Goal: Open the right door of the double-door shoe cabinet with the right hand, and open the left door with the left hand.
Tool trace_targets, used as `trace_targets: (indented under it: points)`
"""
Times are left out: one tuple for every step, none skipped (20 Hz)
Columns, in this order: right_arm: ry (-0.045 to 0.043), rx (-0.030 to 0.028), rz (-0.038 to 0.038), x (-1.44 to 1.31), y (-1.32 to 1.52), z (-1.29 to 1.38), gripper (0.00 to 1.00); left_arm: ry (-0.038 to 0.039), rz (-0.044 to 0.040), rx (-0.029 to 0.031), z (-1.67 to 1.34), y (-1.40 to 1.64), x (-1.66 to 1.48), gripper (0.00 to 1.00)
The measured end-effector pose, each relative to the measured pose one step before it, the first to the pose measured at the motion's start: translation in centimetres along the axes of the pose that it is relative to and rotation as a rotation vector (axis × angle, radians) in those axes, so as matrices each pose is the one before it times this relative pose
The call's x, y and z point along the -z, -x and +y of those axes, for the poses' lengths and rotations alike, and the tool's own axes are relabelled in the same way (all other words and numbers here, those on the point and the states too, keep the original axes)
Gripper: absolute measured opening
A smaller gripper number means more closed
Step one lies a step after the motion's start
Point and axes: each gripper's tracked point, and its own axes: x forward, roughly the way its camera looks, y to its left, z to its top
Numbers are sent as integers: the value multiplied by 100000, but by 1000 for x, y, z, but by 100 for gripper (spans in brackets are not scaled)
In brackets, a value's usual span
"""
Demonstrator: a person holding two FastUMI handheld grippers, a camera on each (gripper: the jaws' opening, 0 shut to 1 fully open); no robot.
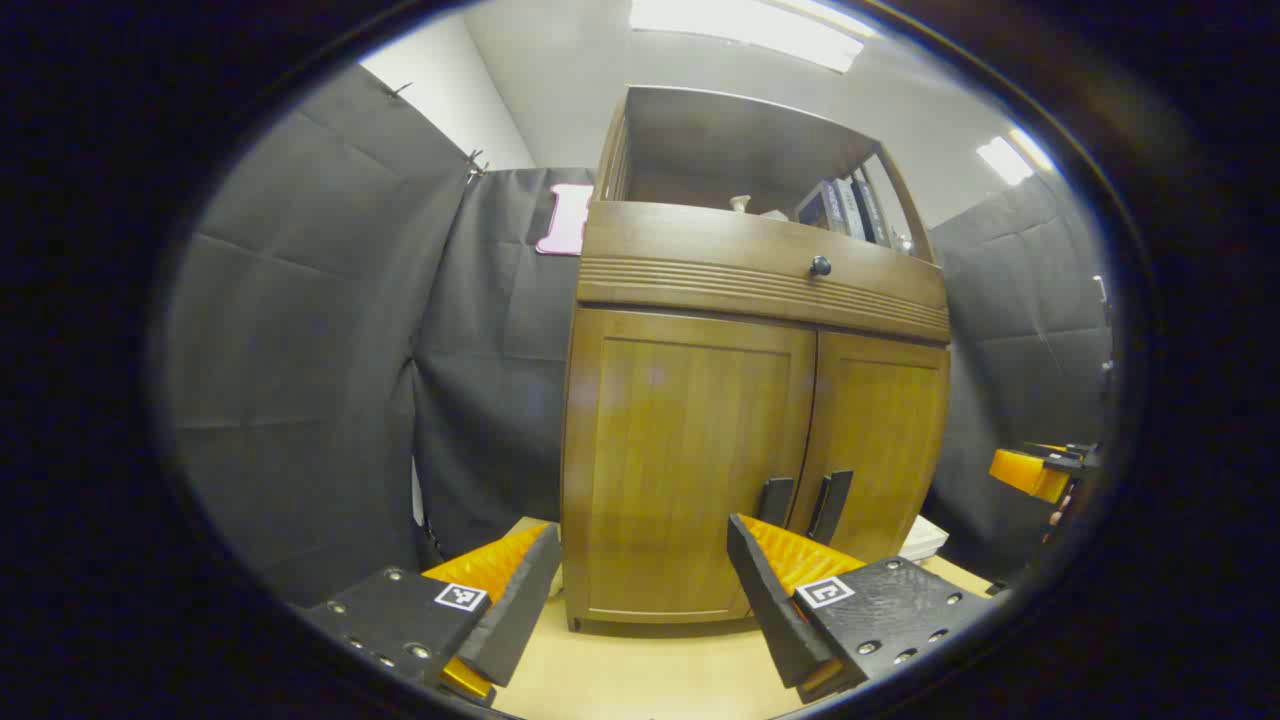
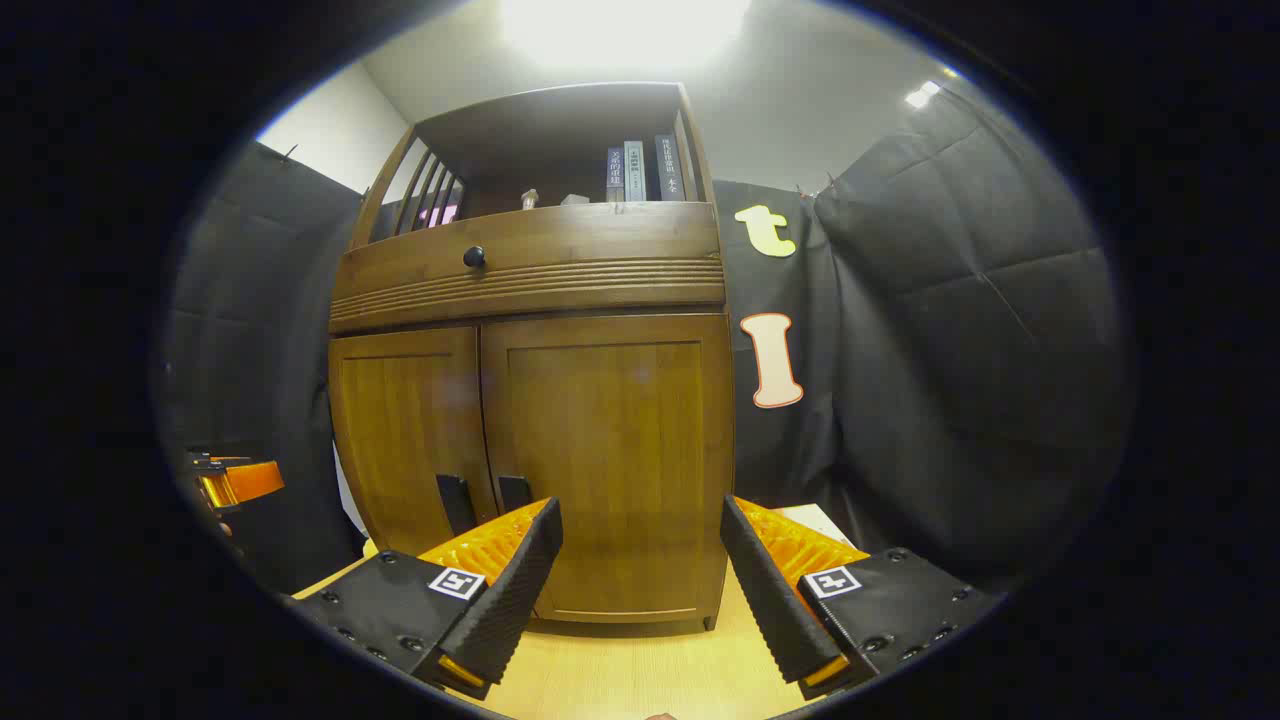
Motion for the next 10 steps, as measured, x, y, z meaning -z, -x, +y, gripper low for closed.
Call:
trace_targets:
  points:
    - [307, 63, 719, 190, 104, 38, 100, -18, 162, 183, -65, 41, -34, 94]
    - [-289, 96, 824, 108, 84, -30, 96, -267, 192, 168, -124, 179, 120, 97]
    - [-713, -343, 483, 77, 183, 179, 98, -644, -193, 102, -94, 87, -124, 97]
    - [-640, -189, 565, 78, 102, 87, 99, -1081, -719, 24, -40, 185, -155, 97]
    - [-391, 38, 1201, 325, 80, 66, 100, -967, -448, 159, 26, 61, -116, 97]
    - [-228, 223, 1522, 219, 27, 37, 100, -457, 307, 670, -118, 125, 308, 97]
    - [-806, 324, 868, 12, 173, 61, 99, -44, 971, 908, -192, -84, 429, 97]
    - [-1190, -78, -1107, -521, 195, 207, 98, 256, 1648, 536, -77, -103, 807, 97]
    - [-427, -130, -1130, -263, -45, 372, 97, 593, 1815, -13, 6, 44, 788, 97]
    - [785, 28, 400, 88, -202, 223, 100, 939, 1543, -63, 16, 65, 791, 97]
